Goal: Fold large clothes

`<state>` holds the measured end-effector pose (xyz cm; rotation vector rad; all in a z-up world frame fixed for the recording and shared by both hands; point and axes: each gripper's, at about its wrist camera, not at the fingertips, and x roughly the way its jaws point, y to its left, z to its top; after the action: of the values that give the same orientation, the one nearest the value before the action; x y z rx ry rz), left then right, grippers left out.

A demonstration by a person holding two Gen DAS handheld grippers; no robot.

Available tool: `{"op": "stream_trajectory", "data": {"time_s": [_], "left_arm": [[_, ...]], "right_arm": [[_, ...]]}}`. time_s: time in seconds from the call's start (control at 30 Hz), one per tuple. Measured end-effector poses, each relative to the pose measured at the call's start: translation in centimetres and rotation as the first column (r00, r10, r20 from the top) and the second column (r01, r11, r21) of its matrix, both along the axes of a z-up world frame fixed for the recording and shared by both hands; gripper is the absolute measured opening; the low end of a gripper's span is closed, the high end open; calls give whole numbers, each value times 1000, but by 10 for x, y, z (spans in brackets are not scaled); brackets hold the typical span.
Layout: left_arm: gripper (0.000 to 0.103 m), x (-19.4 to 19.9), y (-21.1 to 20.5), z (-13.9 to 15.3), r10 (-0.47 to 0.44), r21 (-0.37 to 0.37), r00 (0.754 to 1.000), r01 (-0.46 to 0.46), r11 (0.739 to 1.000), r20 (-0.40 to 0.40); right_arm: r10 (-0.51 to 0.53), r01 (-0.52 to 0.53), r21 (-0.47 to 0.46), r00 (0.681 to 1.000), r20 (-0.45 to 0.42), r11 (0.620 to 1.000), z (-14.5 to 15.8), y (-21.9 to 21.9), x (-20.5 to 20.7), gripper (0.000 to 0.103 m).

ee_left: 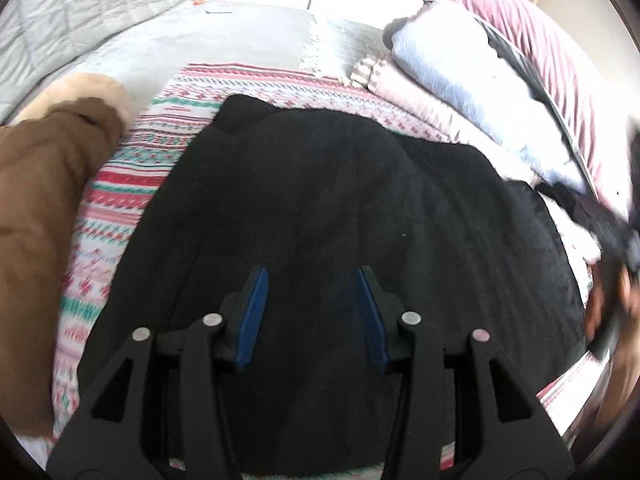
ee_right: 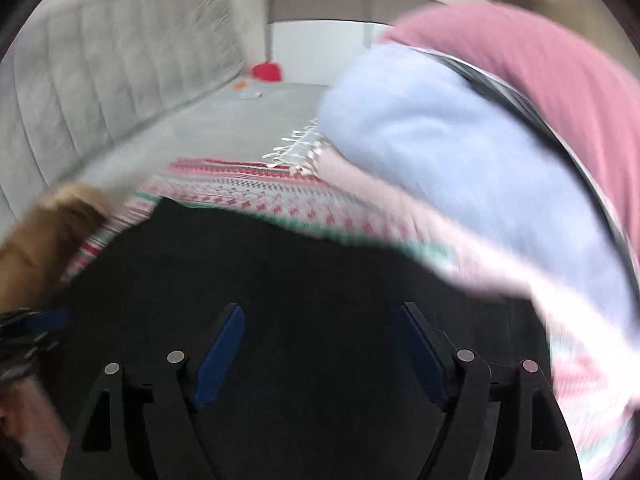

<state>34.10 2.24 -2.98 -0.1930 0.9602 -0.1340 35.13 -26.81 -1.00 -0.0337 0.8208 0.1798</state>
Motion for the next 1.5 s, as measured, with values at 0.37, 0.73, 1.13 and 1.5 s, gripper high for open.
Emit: {"op": "stream_trajectory", "data": {"time_s": [0.37, 0.73, 1.13, 1.5], "left_arm": [[58, -46, 60, -14, 217, -78, 976, -216, 973, 7], [67, -32, 87, -61, 235, 79, 972, -233, 969, -16], [66, -39, 84, -53, 235, 151, 972, -233, 961, 7], [66, -81, -37, 0, -130, 231, 982, 96, 968, 139]], "right_arm": [[-426, 460, 222, 885, -186, 860, -49, -145, -149, 82], [-378, 382, -18, 906, -190, 924, -99, -122, -124, 82], [-460, 466, 70, 884, -87, 882, -72, -133, -159, 92], [-610, 679, 634, 692, -386, 369, -117, -234, -275, 94]]}}
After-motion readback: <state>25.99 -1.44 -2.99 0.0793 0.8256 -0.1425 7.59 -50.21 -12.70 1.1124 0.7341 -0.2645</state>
